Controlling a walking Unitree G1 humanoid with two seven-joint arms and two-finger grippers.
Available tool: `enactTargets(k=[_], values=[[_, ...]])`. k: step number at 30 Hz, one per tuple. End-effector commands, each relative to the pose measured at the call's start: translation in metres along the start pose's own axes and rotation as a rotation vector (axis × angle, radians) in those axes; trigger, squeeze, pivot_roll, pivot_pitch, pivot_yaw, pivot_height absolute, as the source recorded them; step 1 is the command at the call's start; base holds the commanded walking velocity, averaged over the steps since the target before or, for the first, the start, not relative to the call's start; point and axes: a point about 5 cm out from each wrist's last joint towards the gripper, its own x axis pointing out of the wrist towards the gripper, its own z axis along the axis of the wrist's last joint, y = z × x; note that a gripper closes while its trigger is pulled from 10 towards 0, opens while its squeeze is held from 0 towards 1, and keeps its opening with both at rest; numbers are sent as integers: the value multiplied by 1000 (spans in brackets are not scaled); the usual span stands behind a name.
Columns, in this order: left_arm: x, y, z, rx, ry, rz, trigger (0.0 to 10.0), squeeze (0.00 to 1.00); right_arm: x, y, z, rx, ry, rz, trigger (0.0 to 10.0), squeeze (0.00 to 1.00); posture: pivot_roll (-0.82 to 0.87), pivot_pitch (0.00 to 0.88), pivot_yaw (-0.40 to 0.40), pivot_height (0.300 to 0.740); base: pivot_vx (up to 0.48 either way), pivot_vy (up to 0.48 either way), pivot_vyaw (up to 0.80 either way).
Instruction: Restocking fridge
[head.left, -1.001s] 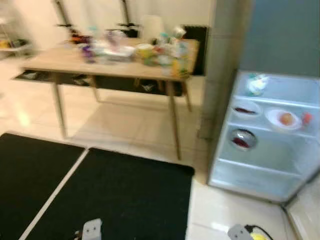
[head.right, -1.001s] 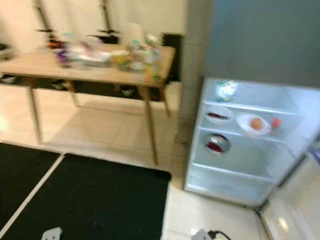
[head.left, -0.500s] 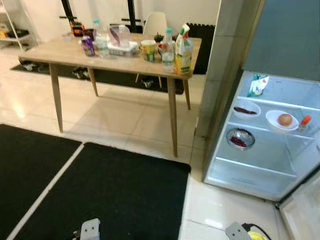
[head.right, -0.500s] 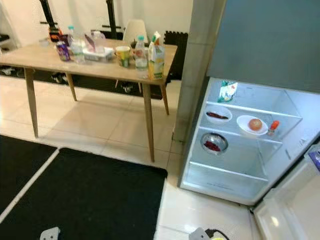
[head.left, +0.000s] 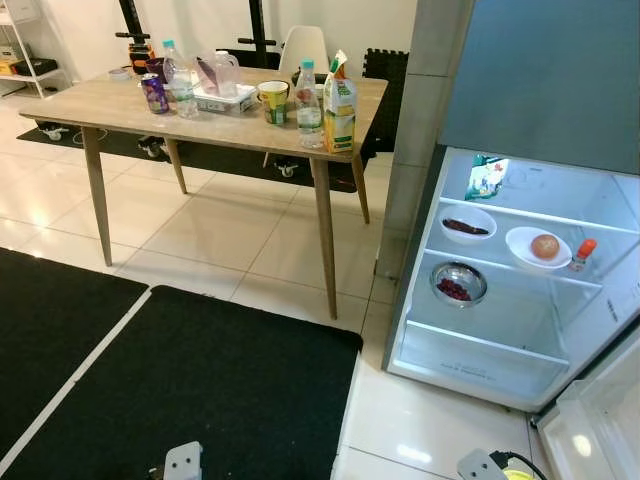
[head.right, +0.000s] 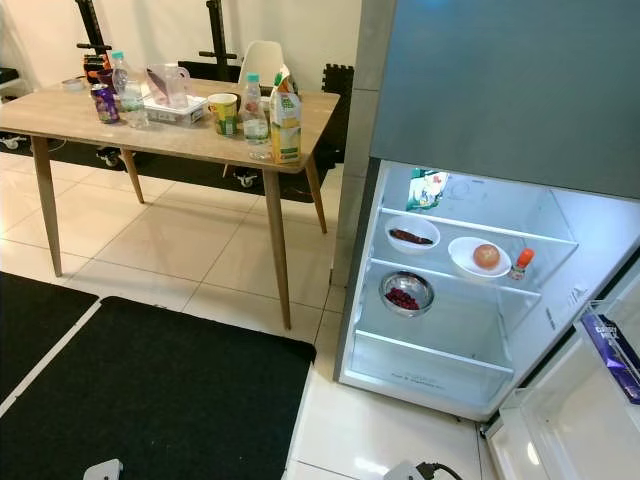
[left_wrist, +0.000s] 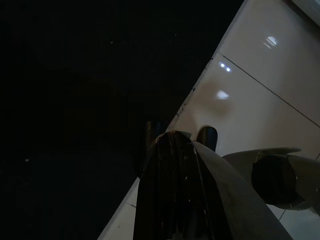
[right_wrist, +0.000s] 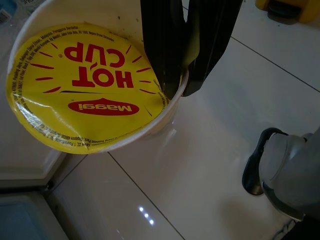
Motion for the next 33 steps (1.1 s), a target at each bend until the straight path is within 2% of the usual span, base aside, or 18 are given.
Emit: enactTargets(k=[1, 5, 14, 33], values=[[-1, 2, -2, 12, 6, 4, 10000, 0, 0, 2, -2, 1, 7, -1, 10000, 0, -79, 6, -13, 740, 0, 0, 0], [-1, 0, -2, 27, 10, -24, 10000, 0, 0, 2, -2, 2, 10, -1, 10000, 0, -79, 6, -13, 740, 0, -222, 0], [-1, -1, -3, 41, 19, -32, 10000, 0, -1, 2, -6, 0, 17, 0, 10000, 0, -78, 2, -13, 740, 0, -469, 0], [0, -7, -5, 45, 22, -61, 10000, 0, -1, 0, -8, -3, 34, -13, 10000, 0, -74, 0, -16, 740, 17, 0, 0]])
